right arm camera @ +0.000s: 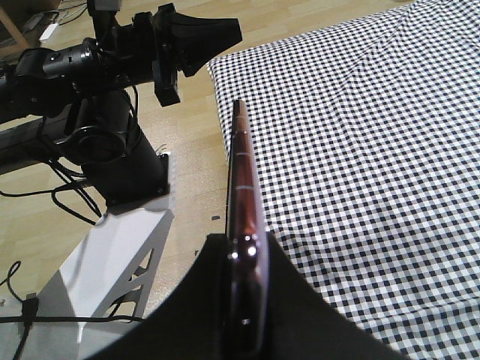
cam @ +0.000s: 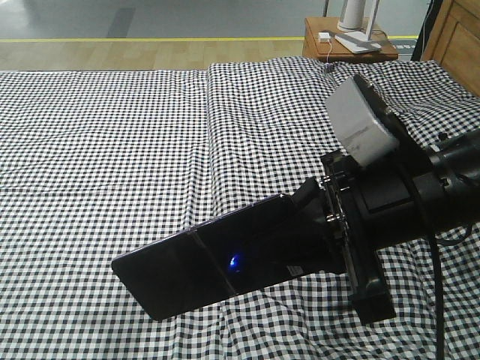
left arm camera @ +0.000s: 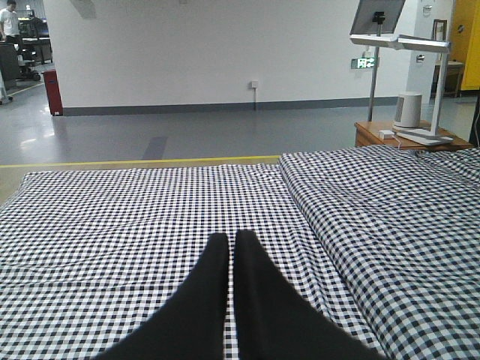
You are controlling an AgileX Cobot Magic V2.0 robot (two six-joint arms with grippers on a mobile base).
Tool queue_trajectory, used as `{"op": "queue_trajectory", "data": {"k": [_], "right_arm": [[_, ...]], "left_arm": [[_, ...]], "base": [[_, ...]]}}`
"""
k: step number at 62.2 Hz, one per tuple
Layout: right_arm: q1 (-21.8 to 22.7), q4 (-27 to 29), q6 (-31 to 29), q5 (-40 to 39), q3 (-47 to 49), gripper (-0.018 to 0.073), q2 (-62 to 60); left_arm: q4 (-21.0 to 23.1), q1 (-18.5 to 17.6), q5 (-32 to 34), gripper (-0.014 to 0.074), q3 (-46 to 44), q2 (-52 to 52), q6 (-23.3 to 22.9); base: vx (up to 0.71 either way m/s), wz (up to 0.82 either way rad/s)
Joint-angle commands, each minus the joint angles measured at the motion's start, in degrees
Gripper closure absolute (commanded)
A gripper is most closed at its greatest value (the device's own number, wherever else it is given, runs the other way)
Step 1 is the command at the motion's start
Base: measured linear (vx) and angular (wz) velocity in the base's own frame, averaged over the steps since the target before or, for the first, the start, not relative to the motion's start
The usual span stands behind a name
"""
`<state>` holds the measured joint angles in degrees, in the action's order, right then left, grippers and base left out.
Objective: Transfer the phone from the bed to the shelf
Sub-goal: 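Lift the black phone off the bed with the right gripper, then hold the phone in the right gripper while the base turns away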
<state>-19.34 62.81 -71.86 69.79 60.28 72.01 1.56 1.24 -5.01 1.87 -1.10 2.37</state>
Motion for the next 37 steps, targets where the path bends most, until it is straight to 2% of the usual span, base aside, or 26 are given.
{"op": "queue_trajectory", "data": {"k": [1,37], "right_arm": [[0.12,5.13,-0.33,3.99,1.55,0.0562,-1.67],[0.12,5.13,-0.33,3.99,1.55,0.0561,-1.67]], "left_arm": [[0.56,0.19,4.12,0.0595,-1.43,-0.42,-0.50],[0.56,0.19,4.12,0.0595,-1.43,-0.42,-0.50]], "base": [[0.00,0.00],[0.00,0.00]]}}
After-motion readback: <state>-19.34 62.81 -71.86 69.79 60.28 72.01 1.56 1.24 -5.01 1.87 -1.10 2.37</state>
